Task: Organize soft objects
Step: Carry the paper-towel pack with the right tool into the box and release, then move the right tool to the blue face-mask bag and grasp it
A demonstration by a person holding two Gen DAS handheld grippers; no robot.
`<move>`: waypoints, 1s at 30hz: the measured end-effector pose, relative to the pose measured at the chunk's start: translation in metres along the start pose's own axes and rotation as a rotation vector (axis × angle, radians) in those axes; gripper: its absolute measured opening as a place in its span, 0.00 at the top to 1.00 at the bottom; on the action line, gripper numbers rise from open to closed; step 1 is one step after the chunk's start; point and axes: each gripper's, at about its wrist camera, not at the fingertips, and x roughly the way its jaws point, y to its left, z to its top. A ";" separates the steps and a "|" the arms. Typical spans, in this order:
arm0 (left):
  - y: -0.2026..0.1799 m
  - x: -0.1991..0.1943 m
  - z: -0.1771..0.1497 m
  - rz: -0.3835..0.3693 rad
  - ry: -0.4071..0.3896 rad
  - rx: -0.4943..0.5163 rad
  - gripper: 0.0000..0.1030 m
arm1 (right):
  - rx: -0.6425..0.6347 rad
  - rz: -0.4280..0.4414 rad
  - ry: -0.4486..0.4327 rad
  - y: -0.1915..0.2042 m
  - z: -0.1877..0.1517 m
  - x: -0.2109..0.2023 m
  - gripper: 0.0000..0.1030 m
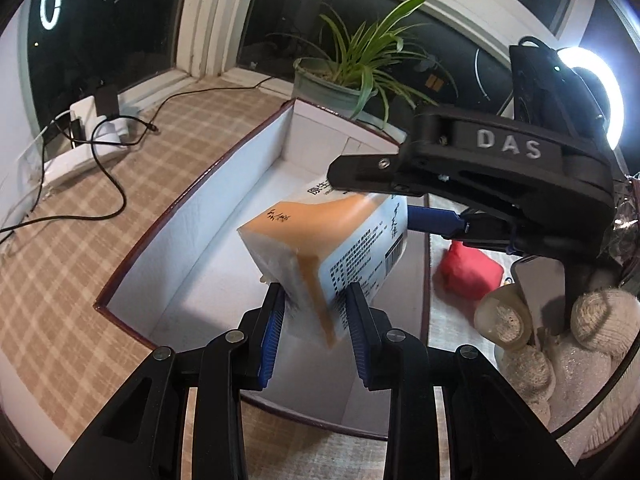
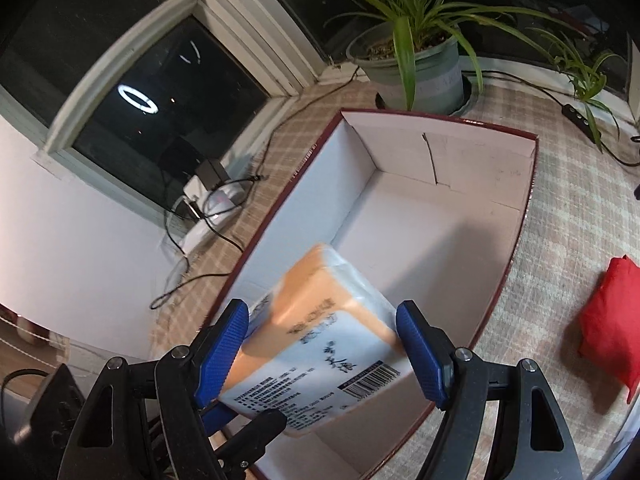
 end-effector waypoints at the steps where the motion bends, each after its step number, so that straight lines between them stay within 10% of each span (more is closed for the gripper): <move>1: 0.001 0.001 0.000 0.006 0.003 -0.001 0.71 | -0.004 -0.011 0.010 0.001 0.000 0.005 0.29; 15: 0.016 -0.012 -0.004 0.029 -0.026 -0.046 0.71 | 0.014 -0.031 -0.038 -0.006 -0.005 -0.001 0.29; 30: -0.019 -0.050 -0.022 -0.053 -0.080 0.035 0.64 | 0.080 -0.031 -0.266 -0.056 -0.065 -0.115 0.29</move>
